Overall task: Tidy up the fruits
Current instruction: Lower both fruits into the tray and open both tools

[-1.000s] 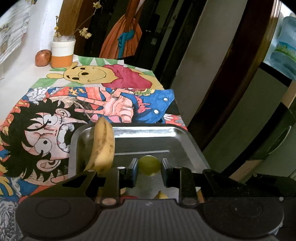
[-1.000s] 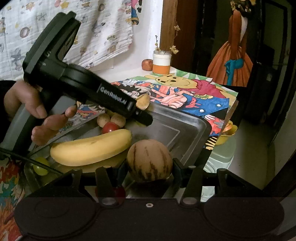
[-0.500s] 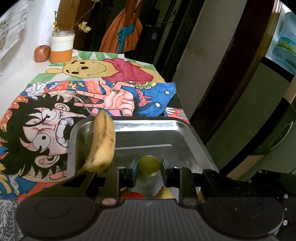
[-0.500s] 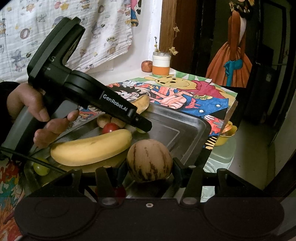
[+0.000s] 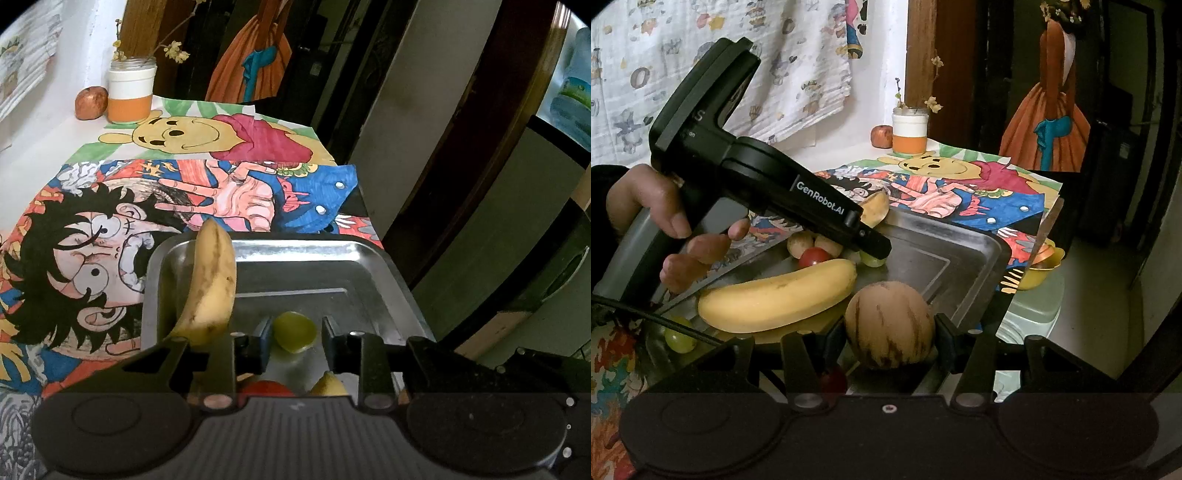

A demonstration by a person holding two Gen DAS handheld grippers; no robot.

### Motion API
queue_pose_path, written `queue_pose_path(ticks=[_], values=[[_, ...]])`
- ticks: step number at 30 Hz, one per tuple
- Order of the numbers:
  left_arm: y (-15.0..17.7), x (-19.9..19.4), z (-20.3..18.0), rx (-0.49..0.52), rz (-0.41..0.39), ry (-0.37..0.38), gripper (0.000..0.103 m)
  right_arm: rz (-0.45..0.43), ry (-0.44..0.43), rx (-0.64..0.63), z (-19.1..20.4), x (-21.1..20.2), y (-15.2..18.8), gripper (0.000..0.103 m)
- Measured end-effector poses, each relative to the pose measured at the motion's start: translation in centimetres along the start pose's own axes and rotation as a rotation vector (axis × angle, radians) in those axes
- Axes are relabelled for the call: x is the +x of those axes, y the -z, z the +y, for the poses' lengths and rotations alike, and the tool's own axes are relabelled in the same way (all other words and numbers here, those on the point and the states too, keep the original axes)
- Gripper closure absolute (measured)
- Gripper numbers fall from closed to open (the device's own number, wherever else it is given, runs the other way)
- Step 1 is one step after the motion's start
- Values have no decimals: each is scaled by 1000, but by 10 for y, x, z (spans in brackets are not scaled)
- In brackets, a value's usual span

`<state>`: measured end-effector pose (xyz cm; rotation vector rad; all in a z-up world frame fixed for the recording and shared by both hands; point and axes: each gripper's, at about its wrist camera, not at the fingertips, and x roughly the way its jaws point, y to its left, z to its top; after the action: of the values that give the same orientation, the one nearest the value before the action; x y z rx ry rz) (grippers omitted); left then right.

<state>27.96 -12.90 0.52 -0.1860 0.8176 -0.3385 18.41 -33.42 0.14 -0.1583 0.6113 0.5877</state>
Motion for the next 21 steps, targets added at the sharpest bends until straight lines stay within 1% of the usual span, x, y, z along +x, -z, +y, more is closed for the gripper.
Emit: queue_pose_path(ticks=[4, 8, 13, 16, 19, 21], values=[[0, -1, -1, -6, 5, 1, 68, -11, 2, 8, 0, -3, 1, 47], [1, -6, -3, -9, -6, 2, 55, -18, 13, 30, -2, -6, 4, 42], [0, -12, -9, -1, -21, 7, 51, -27, 16, 62, -4, -9, 7, 39], [-1, -15, -11, -2, -33, 8, 47, -35, 15, 81, -3, -11, 8, 37], [-2, -19, -13, -2, -46, 6, 44, -45, 17, 99, -3, -13, 10, 33], [-3, -22, -14, -1, -57, 0, 38, -51, 22, 108, -2, -15, 11, 28]])
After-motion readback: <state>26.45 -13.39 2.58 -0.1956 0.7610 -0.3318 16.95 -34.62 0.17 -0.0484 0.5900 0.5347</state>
